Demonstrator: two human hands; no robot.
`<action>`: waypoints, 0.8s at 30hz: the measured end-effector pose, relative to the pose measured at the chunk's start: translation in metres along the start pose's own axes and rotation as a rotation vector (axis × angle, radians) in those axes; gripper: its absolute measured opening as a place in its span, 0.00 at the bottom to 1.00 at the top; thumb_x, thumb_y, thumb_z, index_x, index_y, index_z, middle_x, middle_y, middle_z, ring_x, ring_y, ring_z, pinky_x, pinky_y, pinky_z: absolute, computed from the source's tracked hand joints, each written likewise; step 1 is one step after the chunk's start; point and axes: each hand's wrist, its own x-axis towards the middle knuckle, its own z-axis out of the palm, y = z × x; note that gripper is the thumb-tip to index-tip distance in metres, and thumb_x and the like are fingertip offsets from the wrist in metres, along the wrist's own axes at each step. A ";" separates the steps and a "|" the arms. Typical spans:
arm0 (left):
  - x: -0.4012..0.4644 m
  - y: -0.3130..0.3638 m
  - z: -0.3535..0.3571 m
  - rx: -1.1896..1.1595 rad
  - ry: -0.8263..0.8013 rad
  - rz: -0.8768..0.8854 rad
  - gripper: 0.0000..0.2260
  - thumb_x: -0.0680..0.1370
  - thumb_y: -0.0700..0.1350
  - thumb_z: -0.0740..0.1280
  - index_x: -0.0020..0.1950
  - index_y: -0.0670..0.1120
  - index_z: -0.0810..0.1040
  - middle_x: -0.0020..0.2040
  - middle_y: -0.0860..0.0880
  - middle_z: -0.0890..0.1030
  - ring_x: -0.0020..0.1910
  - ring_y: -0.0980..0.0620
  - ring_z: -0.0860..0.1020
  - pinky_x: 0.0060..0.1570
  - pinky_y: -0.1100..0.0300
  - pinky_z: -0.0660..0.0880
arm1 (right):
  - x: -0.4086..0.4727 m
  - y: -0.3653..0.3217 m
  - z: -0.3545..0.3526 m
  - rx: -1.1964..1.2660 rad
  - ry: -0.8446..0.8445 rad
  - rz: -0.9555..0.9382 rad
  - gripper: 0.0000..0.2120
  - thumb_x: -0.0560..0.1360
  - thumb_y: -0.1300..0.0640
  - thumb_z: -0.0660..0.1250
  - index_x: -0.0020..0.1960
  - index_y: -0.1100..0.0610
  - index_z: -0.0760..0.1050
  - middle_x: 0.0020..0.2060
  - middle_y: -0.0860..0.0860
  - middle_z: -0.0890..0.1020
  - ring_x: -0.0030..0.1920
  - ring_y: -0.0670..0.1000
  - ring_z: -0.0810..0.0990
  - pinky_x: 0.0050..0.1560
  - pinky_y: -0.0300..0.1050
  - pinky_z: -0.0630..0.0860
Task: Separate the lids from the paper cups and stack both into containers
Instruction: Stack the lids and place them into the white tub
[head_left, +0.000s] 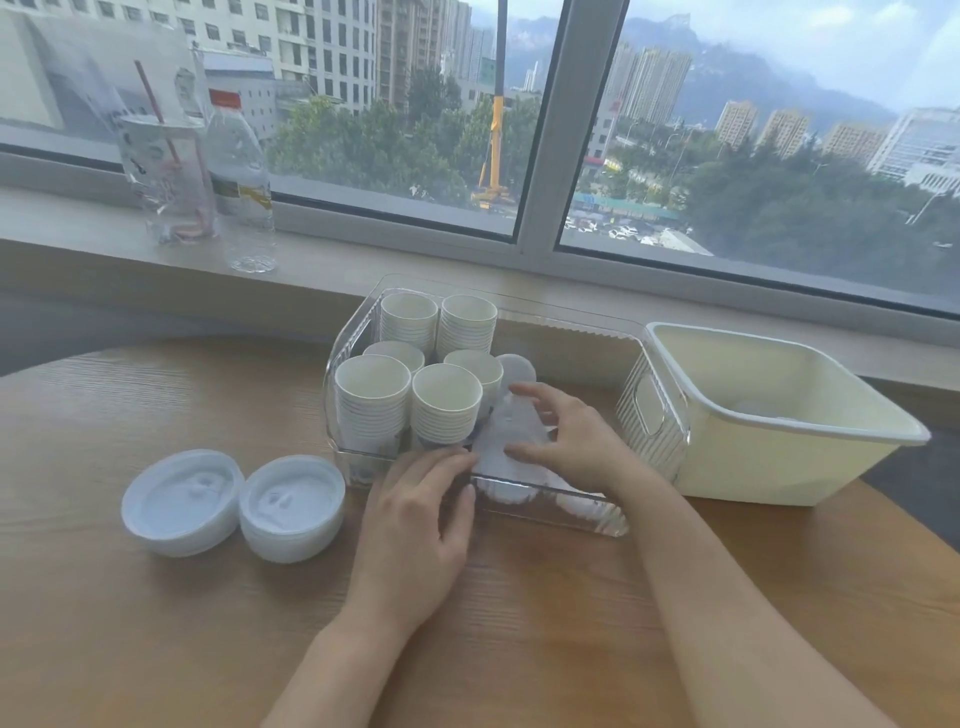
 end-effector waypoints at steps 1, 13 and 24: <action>0.000 0.000 0.000 -0.001 -0.001 -0.004 0.14 0.80 0.46 0.67 0.63 0.50 0.84 0.61 0.56 0.83 0.63 0.52 0.79 0.65 0.48 0.76 | -0.003 0.000 0.000 0.096 -0.018 -0.037 0.34 0.73 0.54 0.80 0.75 0.40 0.71 0.69 0.47 0.78 0.66 0.47 0.79 0.69 0.49 0.76; 0.000 0.002 -0.001 -0.036 0.011 -0.012 0.15 0.80 0.50 0.64 0.63 0.50 0.83 0.60 0.57 0.83 0.62 0.53 0.79 0.64 0.49 0.76 | -0.021 0.006 -0.009 0.343 0.234 -0.120 0.16 0.83 0.64 0.67 0.69 0.55 0.79 0.54 0.48 0.88 0.57 0.42 0.85 0.63 0.38 0.79; -0.002 0.003 0.000 -0.027 0.036 -0.006 0.13 0.79 0.46 0.68 0.63 0.50 0.84 0.59 0.57 0.83 0.62 0.52 0.79 0.63 0.47 0.77 | -0.034 0.005 -0.010 -0.092 0.111 -0.016 0.20 0.79 0.55 0.73 0.71 0.47 0.78 0.60 0.44 0.85 0.58 0.42 0.80 0.68 0.42 0.75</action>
